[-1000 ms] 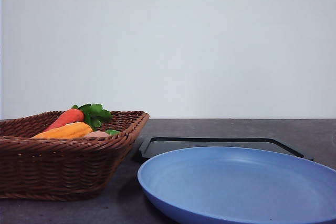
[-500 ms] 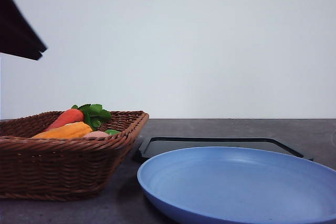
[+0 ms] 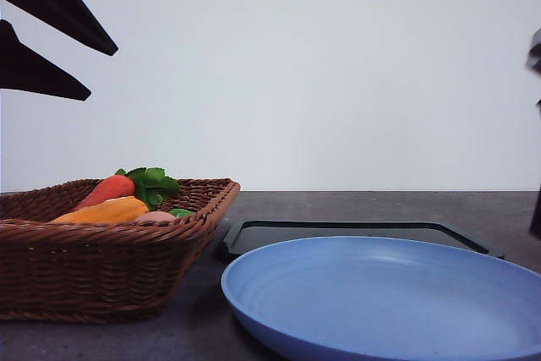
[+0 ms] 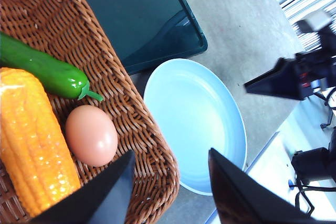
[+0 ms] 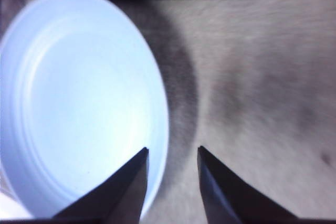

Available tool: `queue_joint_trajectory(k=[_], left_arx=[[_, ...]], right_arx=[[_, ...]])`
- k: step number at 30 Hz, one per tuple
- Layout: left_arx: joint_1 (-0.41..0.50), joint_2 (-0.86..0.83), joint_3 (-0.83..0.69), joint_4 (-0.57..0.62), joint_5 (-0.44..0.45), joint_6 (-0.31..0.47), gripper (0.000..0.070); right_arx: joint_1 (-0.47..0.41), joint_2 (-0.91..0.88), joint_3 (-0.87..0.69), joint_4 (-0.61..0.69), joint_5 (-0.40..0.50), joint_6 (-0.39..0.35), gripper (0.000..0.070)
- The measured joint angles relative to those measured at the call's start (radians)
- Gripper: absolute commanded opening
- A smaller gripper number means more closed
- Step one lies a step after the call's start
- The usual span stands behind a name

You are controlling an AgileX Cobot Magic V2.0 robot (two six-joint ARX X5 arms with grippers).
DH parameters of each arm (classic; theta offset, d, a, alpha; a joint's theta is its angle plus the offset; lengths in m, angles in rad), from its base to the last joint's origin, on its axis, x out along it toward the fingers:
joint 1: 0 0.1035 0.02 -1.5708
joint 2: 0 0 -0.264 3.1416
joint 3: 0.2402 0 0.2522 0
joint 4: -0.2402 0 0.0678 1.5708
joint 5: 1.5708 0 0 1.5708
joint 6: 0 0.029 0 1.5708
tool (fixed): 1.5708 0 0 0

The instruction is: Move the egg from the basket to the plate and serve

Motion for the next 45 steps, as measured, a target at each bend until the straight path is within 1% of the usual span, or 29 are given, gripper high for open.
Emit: queue_joint_trajectory(k=[6,7,11,15,17,21,26,30,34,40,45], left_arx=[[0.0,0.0,0.0,0.0,0.0,-0.003,0.0292],[0.0,0.0,0.0,0.0,0.0,-0.003,0.0291],[0.0,0.0,0.0,0.0,0.0,-0.003,0.0292],[0.0,0.0,0.0,0.0,0.0,-0.003,0.0292],[0.0,0.0,0.0,0.0,0.0,-0.003,0.0303],[0.0,0.0,0.0,0.0,-0.001,-0.009,0.038],[-0.03,0.004,0.0,0.0,-0.008,-0.03,0.0381],[-0.082,0.042,0.0,0.0,-0.071,-0.033,0.0381],[-0.143,0.118,0.01,-0.005,-0.174,-0.033,0.0392],[-0.211,0.267,0.107,-0.033,-0.317,-0.006,0.0398],[-0.235,0.395,0.169,-0.057,-0.391,0.029,0.0398]], right_arx=[[0.04,0.113,0.0,0.074,0.0,0.001,0.0186],[0.043,0.127,0.0,0.083,0.0,0.001,0.0177],[0.052,0.172,0.0,0.117,0.0,0.001,0.0104],[0.058,0.181,0.0,0.13,0.0,0.004,0.0],[0.058,0.181,0.0,0.13,-0.005,0.005,0.0],[0.058,0.162,0.0,0.124,-0.007,0.013,0.0],[0.052,0.078,0.0,0.071,0.003,0.02,0.0],[0.034,-0.034,0.0,0.006,0.014,0.021,0.0],[0.015,-0.147,0.0,-0.051,0.055,0.027,0.0],[-0.011,-0.291,0.003,-0.107,0.098,0.03,0.0],[-0.027,-0.367,0.006,-0.124,0.109,0.031,0.0]])
